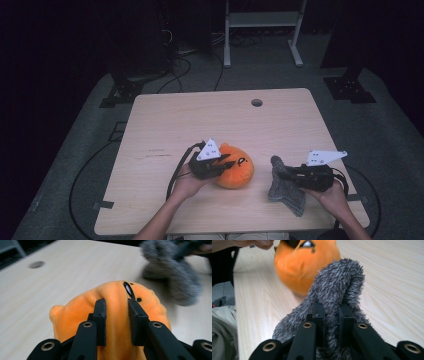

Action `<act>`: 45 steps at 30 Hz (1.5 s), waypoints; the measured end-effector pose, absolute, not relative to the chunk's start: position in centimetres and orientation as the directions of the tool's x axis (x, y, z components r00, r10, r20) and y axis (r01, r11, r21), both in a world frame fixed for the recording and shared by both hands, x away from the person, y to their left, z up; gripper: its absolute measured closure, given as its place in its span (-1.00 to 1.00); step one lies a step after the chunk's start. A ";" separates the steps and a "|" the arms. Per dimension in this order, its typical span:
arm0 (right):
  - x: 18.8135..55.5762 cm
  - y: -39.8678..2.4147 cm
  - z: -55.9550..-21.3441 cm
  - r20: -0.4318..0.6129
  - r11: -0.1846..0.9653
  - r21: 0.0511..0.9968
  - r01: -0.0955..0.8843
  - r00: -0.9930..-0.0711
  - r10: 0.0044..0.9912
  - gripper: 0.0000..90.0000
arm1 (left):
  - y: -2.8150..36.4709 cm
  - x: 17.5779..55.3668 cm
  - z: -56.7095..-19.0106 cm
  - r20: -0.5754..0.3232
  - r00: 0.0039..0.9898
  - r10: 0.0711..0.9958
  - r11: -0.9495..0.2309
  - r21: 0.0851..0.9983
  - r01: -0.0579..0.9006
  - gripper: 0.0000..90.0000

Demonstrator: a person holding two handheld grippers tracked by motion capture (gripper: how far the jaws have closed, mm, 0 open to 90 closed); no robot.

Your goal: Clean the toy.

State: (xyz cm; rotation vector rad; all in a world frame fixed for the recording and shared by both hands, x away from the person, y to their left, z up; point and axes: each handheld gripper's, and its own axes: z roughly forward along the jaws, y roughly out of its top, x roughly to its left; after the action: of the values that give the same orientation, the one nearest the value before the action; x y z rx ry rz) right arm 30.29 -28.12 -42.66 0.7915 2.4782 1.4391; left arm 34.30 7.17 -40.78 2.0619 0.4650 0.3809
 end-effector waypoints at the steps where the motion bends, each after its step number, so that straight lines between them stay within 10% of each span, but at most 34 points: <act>1: 30.4 -28.4 -42.8 0.121 0.391 0.843 0.368 -0.840 0.529 0.76 | 7.2 34.7 -40.8 0.091 0.867 0.490 -0.464 0.869 0.171 0.59; 10: 31.9 -29.0 -45.2 0.154 0.416 0.794 0.444 -0.808 0.569 0.69 | 7.8 36.1 -41.7 0.076 0.823 0.563 -0.431 0.877 0.214 0.46; 24: 32.3 -29.5 -45.5 0.114 0.367 0.828 0.423 -0.769 0.629 0.00 | 9.1 35.7 -41.3 0.049 0.813 0.580 -0.380 0.900 0.216 0.05; 45: 32.0 -30.7 -44.6 0.157 0.279 0.866 0.414 -0.757 0.635 -0.11 | 11.3 34.1 -39.9 0.033 0.808 0.589 -0.334 0.920 0.207 -0.34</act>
State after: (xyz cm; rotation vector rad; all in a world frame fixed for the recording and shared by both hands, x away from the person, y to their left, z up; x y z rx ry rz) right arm 31.97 -30.66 -44.59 0.9726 2.3275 1.4717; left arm 34.10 11.29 -39.94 1.9078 0.5992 0.4406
